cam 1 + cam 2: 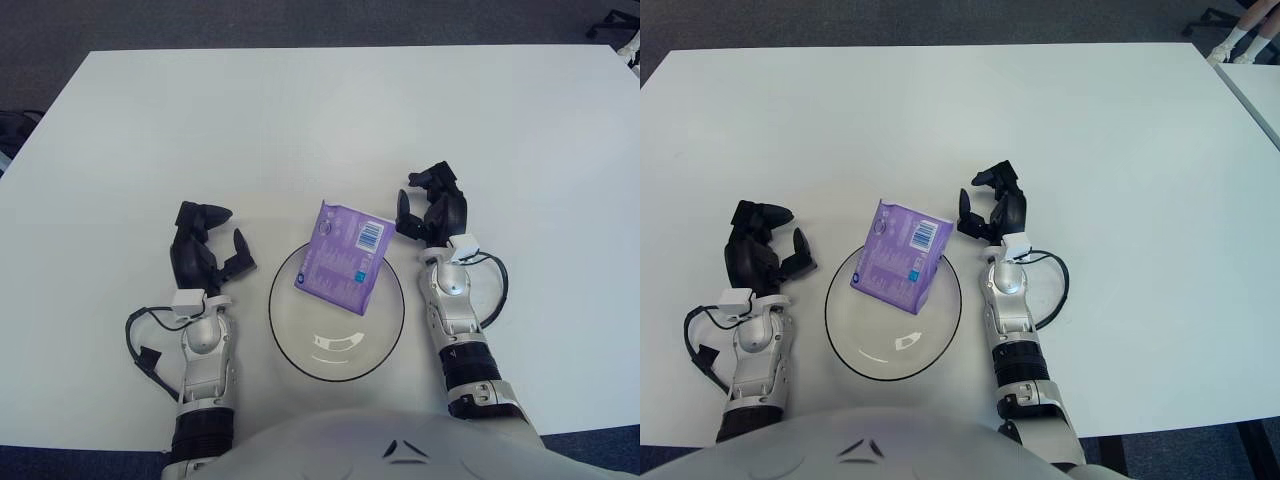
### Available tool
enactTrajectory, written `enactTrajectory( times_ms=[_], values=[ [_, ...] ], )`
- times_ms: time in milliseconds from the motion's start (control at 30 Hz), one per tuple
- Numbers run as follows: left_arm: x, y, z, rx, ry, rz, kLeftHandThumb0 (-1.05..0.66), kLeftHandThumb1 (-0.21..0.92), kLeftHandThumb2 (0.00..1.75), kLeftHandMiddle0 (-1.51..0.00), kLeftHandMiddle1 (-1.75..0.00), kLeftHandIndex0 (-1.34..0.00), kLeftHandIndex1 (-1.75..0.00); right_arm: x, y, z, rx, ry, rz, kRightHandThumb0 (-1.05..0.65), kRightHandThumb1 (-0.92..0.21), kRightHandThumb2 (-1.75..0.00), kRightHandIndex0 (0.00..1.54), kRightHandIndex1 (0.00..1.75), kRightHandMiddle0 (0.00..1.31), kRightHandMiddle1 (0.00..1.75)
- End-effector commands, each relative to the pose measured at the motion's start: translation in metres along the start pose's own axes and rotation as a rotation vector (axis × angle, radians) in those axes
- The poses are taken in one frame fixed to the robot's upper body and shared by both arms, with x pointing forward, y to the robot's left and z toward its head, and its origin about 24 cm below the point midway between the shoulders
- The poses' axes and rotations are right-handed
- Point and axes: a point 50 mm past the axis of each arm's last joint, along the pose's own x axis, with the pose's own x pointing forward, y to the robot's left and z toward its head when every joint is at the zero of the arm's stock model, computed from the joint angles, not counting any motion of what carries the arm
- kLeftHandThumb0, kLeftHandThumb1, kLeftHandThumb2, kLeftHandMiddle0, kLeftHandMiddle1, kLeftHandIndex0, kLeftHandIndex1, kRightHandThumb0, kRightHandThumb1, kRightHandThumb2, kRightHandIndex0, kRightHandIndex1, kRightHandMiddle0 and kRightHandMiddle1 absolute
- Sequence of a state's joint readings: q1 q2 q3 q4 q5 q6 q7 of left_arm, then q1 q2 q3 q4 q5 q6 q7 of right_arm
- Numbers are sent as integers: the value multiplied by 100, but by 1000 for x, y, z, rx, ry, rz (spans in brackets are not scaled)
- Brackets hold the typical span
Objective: Put the tissue paper into the plate.
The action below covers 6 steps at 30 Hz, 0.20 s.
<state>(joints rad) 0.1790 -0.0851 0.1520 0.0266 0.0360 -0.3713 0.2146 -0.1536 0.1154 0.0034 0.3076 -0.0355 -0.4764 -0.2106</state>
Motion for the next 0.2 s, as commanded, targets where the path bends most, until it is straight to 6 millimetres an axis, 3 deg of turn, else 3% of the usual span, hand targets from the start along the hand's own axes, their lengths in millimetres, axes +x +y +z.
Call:
enactTrajectory(
  times_ms=[0, 167],
  values=[
    [-18, 8, -24, 46, 135, 10, -1, 26, 138, -62, -169, -48, -175, -24, -11, -30, -47, 171, -29, -1, -44, -105, 67, 132, 43, 175],
    [-18, 5, -25, 63, 140, 4, -1, 25, 139, -62, -169, -49, -175, -29, -13, -37, -67, 204, -28, -1, -44, -104, 68, 131, 43, 175]
  ],
)
